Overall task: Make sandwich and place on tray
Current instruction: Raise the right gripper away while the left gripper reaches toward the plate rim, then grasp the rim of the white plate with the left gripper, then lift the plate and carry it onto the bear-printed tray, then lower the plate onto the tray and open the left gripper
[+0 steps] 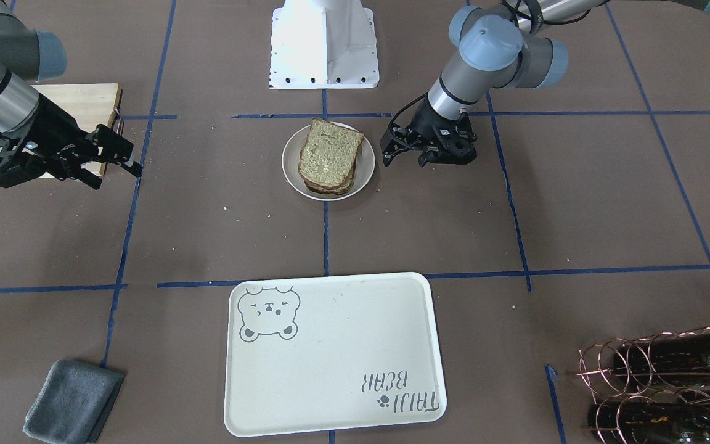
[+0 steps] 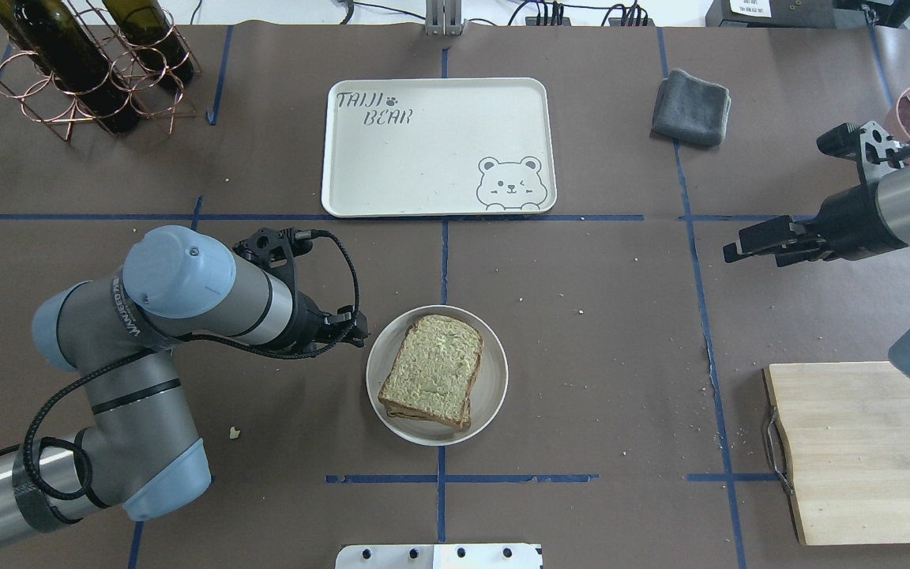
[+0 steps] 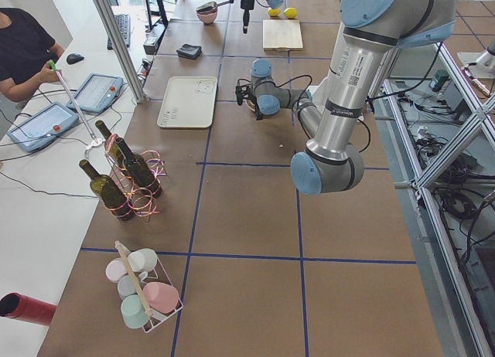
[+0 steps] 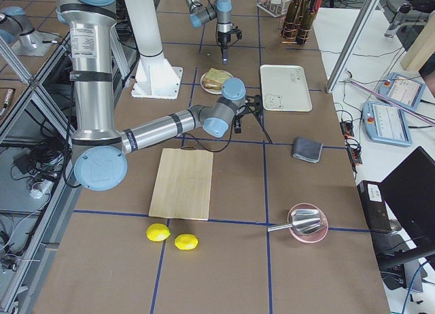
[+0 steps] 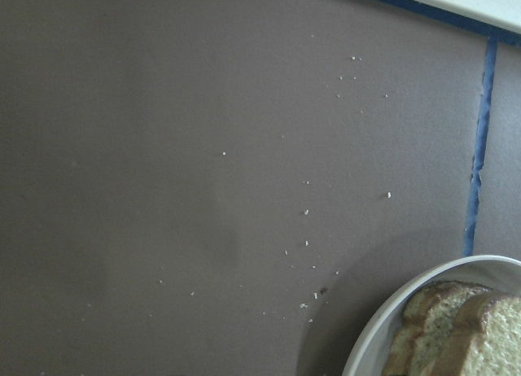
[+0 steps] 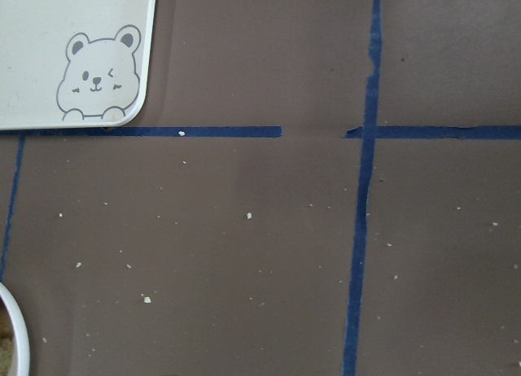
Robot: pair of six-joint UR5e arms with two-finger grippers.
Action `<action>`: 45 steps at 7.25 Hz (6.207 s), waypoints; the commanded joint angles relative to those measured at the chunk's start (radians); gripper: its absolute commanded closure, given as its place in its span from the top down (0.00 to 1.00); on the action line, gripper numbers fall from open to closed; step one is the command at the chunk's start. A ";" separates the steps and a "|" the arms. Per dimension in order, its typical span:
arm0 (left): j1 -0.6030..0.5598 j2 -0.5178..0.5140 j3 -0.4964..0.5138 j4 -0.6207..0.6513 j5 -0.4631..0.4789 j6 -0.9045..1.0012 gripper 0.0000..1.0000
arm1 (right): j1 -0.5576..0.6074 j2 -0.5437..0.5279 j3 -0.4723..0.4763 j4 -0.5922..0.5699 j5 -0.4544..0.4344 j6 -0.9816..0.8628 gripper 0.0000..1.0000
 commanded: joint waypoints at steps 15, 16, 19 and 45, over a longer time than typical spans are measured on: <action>0.078 -0.038 0.120 -0.178 0.000 -0.003 0.28 | 0.122 -0.013 0.054 -0.340 0.013 -0.469 1.00; 0.078 -0.038 0.126 -0.179 0.000 -0.003 0.24 | 0.122 -0.015 0.053 -0.340 0.011 -0.469 1.00; 0.078 -0.038 0.145 -0.227 0.000 -0.030 0.00 | 0.118 -0.013 0.053 -0.340 0.011 -0.469 1.00; -0.151 -0.461 0.789 -0.506 0.287 -0.669 0.40 | 0.120 -0.050 0.087 -0.336 0.014 -0.469 1.00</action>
